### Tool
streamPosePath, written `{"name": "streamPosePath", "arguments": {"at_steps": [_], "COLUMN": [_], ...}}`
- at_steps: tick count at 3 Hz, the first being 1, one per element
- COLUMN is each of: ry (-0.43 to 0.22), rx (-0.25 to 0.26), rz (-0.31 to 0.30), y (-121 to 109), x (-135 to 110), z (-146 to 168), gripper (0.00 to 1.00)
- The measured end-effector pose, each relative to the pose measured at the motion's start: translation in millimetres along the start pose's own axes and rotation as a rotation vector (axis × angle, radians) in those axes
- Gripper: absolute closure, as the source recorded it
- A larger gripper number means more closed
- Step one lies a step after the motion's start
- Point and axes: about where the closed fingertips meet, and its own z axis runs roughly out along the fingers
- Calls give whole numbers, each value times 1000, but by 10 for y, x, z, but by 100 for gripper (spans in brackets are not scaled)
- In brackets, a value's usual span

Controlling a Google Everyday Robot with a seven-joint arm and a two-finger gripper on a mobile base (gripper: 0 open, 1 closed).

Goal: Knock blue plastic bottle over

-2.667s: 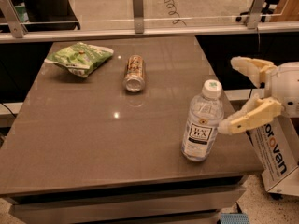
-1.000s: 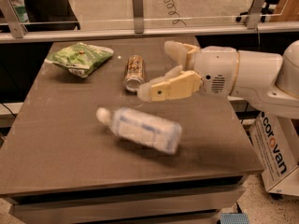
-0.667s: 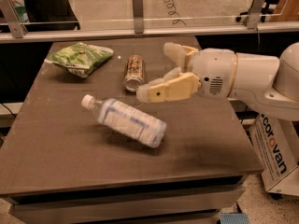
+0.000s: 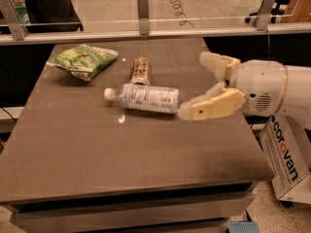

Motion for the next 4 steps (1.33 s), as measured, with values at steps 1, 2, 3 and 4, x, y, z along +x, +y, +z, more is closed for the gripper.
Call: {"name": "streamPosePath", "arguments": {"at_steps": [1,2,3,4], "ry": [60,124,178,184], "rx": [24,43,59,58], "rz": [-43,-79,-97,-100], "y": [-41,-88,-137,-134], "x": [89,181,281,282], "z": [-463,-904,-1290,-1321], "gripper": [0,0,0,0]}}
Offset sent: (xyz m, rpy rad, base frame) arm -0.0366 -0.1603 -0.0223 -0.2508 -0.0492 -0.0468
